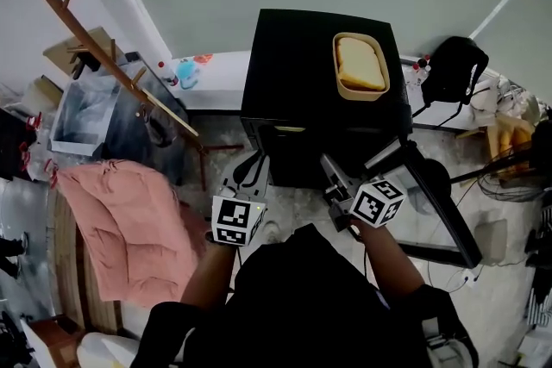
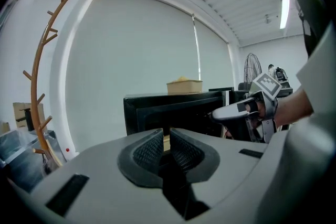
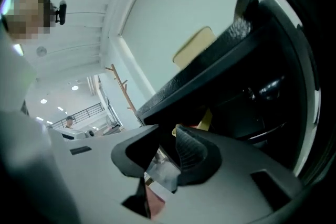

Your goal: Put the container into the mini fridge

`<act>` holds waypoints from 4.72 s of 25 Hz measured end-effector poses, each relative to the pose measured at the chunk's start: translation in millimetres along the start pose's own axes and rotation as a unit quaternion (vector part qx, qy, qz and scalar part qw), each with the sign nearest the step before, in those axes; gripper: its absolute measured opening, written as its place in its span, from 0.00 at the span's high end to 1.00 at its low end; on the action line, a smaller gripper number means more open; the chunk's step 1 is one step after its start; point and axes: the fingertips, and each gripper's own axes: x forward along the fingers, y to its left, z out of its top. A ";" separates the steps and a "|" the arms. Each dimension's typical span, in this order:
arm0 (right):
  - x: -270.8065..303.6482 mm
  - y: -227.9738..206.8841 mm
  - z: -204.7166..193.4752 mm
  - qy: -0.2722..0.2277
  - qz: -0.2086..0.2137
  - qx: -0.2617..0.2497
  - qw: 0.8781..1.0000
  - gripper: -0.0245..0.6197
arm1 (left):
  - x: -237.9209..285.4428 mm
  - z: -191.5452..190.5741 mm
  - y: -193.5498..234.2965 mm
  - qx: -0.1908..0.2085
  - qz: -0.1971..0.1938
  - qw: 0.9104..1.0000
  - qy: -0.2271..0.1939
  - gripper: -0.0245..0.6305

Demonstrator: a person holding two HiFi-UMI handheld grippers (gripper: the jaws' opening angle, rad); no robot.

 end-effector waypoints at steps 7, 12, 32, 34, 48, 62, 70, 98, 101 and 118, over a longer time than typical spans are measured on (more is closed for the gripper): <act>-31.6 16.1 31.5 -0.033 -0.004 -0.059 0.998 0.80 | -5.3 29.7 -0.5 0.002 -0.017 1.000 -0.024 0.88; -49.5 14.6 60.6 -0.065 -0.015 -0.078 0.995 0.81 | -4.8 63.0 3.4 -0.015 -0.032 0.998 -0.049 0.88; -89.5 20.9 93.7 -0.113 -0.055 -0.087 0.988 0.84 | 81.1 132.9 -73.0 0.234 -0.127 0.963 -0.027 0.88; -94.5 19.4 94.1 -0.116 -0.060 -0.084 0.988 0.84 | 91.7 135.8 -82.6 0.256 -0.136 0.957 -0.025 0.88; -118.5 14.1 92.5 -0.148 -0.067 -0.027 0.986 0.85 | 146.7 130.8 -105.1 0.486 -0.104 0.868 0.009 0.81; -117.0 2.6 83.4 -0.135 -0.074 -0.009 0.988 0.85 | 145.4 130.6 -111.1 0.510 -0.132 0.849 0.043 0.89; -98.7 -1.4 65.9 -0.099 -0.083 0.006 0.992 0.85 | 119.2 125.4 -107.7 0.509 -0.139 0.849 0.043 0.90; -6.4 28.2 79.6 -0.108 0.085 0.354 0.925 0.50 | 25.6 107.9 -68.3 0.441 -0.110 0.890 0.039 0.90; 0.0 35.1 79.1 -0.103 0.098 0.361 0.922 0.49 | 16.6 105.5 -67.4 0.441 -0.115 0.890 0.034 0.90; 26.0 62.6 69.6 -0.059 0.128 0.379 0.914 0.47 | -24.4 101.7 -64.9 0.448 -0.146 0.882 0.006 0.90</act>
